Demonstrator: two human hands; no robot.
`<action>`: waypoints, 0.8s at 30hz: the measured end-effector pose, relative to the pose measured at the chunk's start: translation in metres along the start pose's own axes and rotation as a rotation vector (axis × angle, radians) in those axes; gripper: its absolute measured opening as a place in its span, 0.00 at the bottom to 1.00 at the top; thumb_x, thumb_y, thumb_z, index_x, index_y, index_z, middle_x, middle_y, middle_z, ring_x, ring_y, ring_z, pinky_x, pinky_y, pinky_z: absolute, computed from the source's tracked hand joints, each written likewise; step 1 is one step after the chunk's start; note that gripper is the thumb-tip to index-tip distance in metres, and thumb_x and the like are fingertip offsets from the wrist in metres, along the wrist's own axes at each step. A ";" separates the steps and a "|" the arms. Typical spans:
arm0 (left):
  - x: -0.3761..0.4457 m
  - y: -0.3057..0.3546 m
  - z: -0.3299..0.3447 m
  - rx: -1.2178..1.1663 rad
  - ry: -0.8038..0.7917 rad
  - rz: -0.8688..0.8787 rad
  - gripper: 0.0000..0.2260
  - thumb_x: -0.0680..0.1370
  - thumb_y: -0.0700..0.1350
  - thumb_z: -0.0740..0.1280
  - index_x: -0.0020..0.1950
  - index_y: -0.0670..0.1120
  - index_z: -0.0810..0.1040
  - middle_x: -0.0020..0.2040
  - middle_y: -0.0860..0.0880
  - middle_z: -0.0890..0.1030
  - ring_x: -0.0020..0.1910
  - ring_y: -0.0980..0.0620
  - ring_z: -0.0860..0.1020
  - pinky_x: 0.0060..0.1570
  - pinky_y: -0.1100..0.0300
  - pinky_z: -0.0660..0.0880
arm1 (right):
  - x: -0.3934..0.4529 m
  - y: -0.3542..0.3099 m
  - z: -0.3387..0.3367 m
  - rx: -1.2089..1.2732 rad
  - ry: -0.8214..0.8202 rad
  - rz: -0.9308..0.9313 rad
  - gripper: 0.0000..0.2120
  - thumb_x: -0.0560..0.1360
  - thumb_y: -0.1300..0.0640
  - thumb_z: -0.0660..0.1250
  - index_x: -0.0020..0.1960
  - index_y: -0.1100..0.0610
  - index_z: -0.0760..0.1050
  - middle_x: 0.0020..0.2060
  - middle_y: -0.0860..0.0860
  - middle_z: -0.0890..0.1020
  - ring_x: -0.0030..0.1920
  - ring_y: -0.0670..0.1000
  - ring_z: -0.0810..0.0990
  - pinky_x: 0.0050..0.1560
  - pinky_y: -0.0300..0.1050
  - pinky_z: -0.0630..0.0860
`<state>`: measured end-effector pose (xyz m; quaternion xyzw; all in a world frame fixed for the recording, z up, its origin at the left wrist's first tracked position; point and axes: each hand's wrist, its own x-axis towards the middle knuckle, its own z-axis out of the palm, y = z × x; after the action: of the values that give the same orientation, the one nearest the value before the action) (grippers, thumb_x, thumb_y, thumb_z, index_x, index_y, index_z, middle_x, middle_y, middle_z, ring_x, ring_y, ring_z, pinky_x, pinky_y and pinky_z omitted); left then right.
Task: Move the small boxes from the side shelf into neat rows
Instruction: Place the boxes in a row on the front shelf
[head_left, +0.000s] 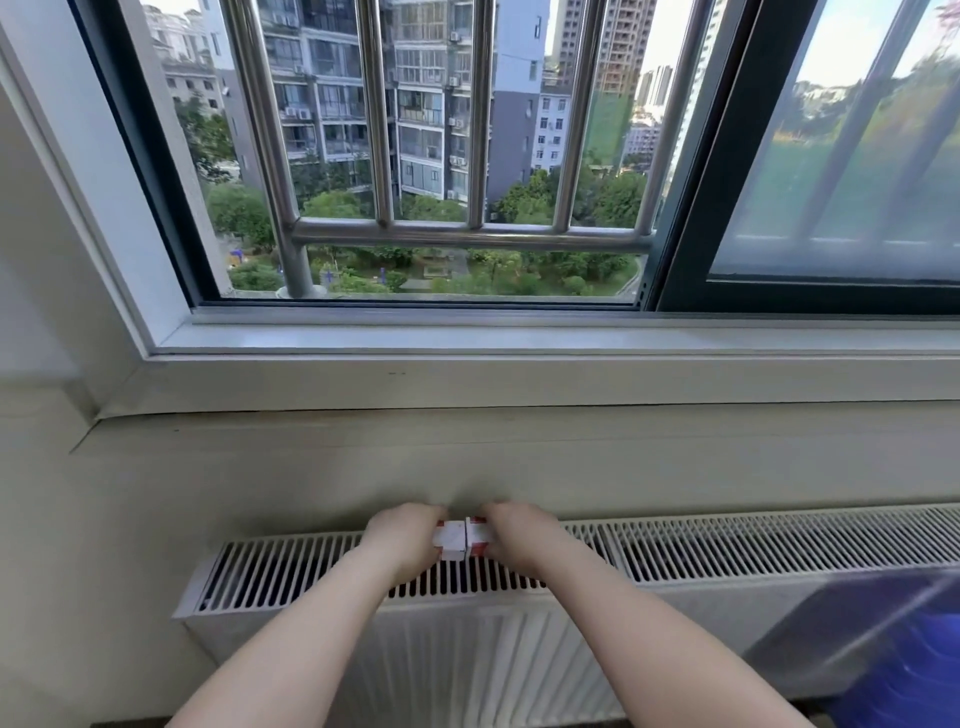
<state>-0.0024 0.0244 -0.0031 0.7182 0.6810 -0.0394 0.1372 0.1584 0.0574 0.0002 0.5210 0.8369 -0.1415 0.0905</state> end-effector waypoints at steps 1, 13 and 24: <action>-0.002 0.001 -0.009 -0.007 0.007 -0.001 0.15 0.76 0.46 0.62 0.63 0.52 0.72 0.62 0.49 0.77 0.60 0.45 0.76 0.52 0.56 0.73 | -0.003 -0.001 -0.007 0.010 0.005 -0.002 0.18 0.78 0.54 0.63 0.66 0.57 0.69 0.62 0.56 0.75 0.61 0.59 0.76 0.56 0.50 0.74; -0.055 -0.002 -0.118 -0.060 0.030 -0.028 0.14 0.78 0.47 0.62 0.63 0.50 0.70 0.64 0.51 0.74 0.62 0.48 0.74 0.54 0.54 0.72 | -0.048 -0.026 -0.109 0.009 0.076 -0.076 0.16 0.76 0.50 0.64 0.61 0.56 0.70 0.58 0.54 0.75 0.58 0.58 0.76 0.53 0.49 0.72; -0.093 -0.020 -0.163 -0.038 0.124 -0.041 0.14 0.78 0.48 0.62 0.64 0.50 0.70 0.64 0.51 0.74 0.62 0.48 0.73 0.56 0.55 0.71 | -0.066 -0.068 -0.157 -0.019 0.145 -0.137 0.21 0.76 0.47 0.65 0.66 0.55 0.70 0.61 0.53 0.75 0.60 0.57 0.75 0.57 0.50 0.73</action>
<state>-0.0503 -0.0239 0.1731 0.7024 0.7035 0.0153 0.1073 0.1258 0.0254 0.1778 0.4704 0.8762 -0.1016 0.0248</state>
